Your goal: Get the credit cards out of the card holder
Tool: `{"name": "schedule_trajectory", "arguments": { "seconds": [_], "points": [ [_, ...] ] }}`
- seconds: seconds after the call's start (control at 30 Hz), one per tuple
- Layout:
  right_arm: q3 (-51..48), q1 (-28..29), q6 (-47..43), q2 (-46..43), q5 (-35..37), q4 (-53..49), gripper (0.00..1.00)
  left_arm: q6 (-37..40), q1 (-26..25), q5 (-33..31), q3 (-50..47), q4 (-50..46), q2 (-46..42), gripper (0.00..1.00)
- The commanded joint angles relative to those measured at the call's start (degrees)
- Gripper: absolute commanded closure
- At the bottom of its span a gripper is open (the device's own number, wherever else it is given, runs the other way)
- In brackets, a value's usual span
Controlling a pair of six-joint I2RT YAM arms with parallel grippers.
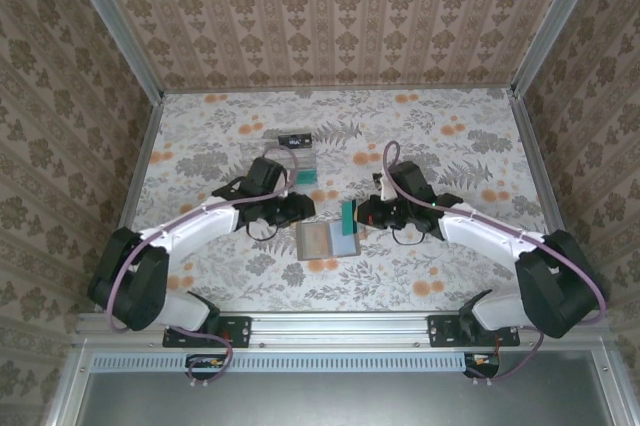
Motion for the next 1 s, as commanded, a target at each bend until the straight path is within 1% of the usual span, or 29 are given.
{"name": "schedule_trajectory", "arguments": {
  "seconds": [0.0, 0.03, 0.07, 0.13, 0.2, 0.37, 0.47, 0.57, 0.87, 0.97],
  "points": [
    [3.7, -0.9, -1.6, -2.6, 0.1, -3.3, 1.00, -4.3, 1.2, 1.4, 0.9, 8.3, -2.3, 0.60],
    [4.4, -1.2, -1.5, -3.1, -0.2, -3.3, 1.00, -5.1, 1.8, 3.1, 1.0, 10.1, -2.4, 0.57],
    [5.3, -1.5, -1.5, -3.6, -0.6, -3.2, 1.00, -6.2, 2.6, 6.5, 1.4, 12.6, -1.9, 0.55],
    [6.7, -2.4, -1.1, -4.4, -2.1, -2.5, 1.00, -9.5, 4.2, 10.8, 1.9, 17.4, -0.8, 0.54],
    [8.1, -3.5, -0.4, -4.9, -4.6, -0.7, 1.00, -11.9, 4.7, 13.7, 2.2, 22.1, 0.3, 0.53],
    [9.9, -6.3, 2.7, -4.8, -10.5, 4.1, 1.00, -15.7, 5.0, 17.9, 3.2, 31.3, 2.9, 0.55],
    [10.2, -7.1, 4.6, -4.5, -13.9, 7.4, 1.00, -17.3, 4.8, 20.2, 4.2, 35.0, 4.4, 0.57],
    [10.8, -7.2, 5.0, -3.9, -15.1, 8.5, 1.00, -17.4, 4.5, 21.7, 5.2, 36.0, 5.3, 0.59],
    [10.8, -7.3, 5.9, -2.7, -15.4, 10.0, 1.00, -19.0, 3.4, 24.7, 5.0, 40.4, 6.5, 0.68],
    [10.7, -7.5, 6.0, -2.4, -15.8, 10.4, 1.00, -19.1, 3.1, 25.2, 4.6, 41.0, 6.2, 0.75]
  ]
}}
